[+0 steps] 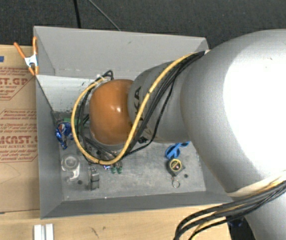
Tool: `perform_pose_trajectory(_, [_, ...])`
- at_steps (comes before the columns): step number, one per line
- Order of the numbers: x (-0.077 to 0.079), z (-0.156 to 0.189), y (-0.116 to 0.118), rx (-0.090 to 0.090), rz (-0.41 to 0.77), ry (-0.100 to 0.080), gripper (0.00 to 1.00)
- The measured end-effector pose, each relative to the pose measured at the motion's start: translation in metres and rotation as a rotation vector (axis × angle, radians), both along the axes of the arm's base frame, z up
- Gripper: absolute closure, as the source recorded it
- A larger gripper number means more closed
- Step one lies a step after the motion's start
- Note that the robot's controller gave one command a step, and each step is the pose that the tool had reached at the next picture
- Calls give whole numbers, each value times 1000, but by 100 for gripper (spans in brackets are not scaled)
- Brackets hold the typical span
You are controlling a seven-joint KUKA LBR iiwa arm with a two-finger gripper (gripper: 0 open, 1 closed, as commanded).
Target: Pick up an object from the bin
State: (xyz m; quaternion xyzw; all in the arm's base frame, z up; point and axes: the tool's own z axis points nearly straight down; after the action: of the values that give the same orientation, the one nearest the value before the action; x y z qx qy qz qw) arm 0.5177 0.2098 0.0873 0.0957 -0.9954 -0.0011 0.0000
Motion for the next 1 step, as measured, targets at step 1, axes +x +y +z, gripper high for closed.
perform_pose_trajectory(1, [42,-17,38,-2,412,0,0])
